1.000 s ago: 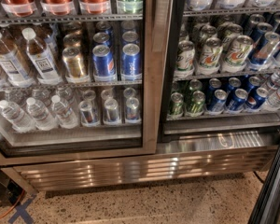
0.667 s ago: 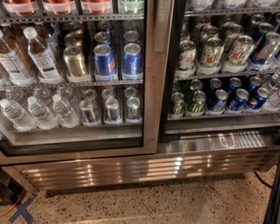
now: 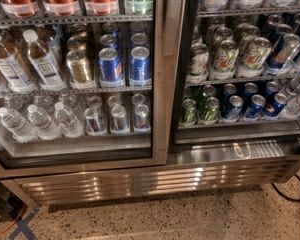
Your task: Open right fridge door
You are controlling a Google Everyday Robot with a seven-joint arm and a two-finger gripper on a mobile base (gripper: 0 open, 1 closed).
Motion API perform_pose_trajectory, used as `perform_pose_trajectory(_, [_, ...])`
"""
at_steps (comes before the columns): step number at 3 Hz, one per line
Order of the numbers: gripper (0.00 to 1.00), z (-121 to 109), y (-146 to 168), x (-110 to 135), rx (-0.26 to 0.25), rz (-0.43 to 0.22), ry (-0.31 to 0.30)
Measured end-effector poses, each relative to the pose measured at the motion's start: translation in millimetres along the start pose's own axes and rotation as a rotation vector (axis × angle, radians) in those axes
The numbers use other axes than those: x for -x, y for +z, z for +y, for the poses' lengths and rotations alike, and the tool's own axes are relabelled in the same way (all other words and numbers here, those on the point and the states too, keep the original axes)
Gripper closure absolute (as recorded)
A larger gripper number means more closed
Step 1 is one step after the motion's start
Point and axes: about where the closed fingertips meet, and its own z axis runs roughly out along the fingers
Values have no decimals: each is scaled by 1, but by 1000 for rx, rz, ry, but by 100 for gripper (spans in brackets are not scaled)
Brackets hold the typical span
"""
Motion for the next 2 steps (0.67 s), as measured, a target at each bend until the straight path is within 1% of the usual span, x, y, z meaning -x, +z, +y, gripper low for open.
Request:
perform_pose_trajectory(1, [0, -2, -3, 10, -23, -27, -6])
perform_pose_trajectory(2, [0, -2, -3, 10, -23, -28, -6])
